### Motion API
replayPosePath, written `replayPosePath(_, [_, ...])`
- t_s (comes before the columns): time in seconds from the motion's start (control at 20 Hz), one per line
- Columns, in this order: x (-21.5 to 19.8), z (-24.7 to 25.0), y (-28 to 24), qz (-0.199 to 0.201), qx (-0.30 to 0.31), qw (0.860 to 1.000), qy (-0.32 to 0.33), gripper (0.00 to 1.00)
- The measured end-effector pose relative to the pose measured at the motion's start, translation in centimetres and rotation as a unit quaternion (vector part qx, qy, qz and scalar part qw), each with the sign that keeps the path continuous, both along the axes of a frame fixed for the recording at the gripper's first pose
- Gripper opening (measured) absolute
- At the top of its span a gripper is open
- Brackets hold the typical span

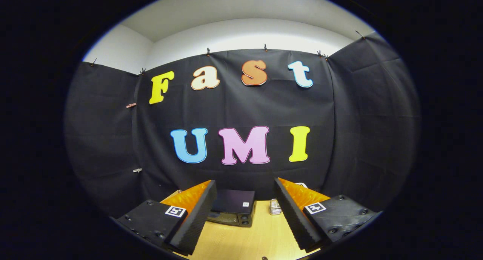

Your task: Open the toaster oven, put the food inside, and close the toaster oven door.

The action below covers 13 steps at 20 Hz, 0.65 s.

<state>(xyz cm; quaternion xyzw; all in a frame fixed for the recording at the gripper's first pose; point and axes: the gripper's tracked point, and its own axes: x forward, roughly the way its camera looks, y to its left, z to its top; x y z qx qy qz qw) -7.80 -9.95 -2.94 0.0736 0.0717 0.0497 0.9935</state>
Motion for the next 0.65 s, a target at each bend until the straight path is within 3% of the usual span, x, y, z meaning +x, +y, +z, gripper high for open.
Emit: replayPosePath(0.65, [-1.1,0.4,2.2,0.006,-0.005,1.000,0.003,0.98])
